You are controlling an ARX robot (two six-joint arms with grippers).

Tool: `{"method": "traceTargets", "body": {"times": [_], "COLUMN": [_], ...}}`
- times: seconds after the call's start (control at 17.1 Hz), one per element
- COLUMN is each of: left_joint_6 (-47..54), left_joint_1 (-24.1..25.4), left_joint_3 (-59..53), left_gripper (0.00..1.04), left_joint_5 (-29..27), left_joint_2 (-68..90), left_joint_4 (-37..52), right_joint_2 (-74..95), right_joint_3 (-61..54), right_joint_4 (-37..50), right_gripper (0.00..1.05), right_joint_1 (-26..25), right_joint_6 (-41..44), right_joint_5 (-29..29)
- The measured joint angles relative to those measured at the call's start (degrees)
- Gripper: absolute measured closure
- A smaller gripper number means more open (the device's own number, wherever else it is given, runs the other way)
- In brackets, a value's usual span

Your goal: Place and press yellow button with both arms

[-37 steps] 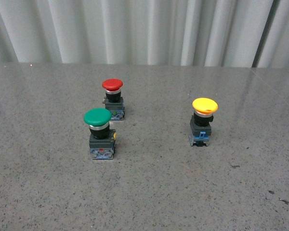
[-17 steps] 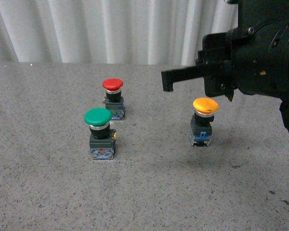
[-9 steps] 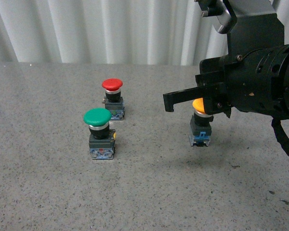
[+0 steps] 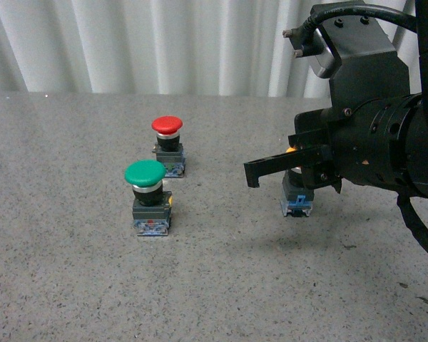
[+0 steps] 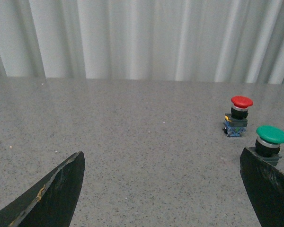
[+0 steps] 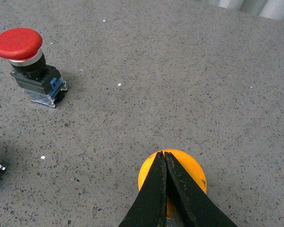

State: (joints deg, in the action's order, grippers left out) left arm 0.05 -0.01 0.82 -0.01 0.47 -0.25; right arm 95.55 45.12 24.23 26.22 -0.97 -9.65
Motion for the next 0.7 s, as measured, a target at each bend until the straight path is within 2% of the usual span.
{"method": "traceTargets", "body": {"times": [0.7], "left_joint_6": [0.0], "left_joint_1": [0.0], "left_joint_3": [0.0], "left_gripper": [0.07], "left_joint_5": [0.0], "left_joint_2": [0.0], "left_joint_4": [0.0], "right_joint_2": [2.6], "right_joint_3": [2.8], "right_joint_4": [-4.9], "right_gripper": [1.03], "right_joint_1": [0.5], "right_joint_6": [1.1], "right_joint_5": [-2.4]}}
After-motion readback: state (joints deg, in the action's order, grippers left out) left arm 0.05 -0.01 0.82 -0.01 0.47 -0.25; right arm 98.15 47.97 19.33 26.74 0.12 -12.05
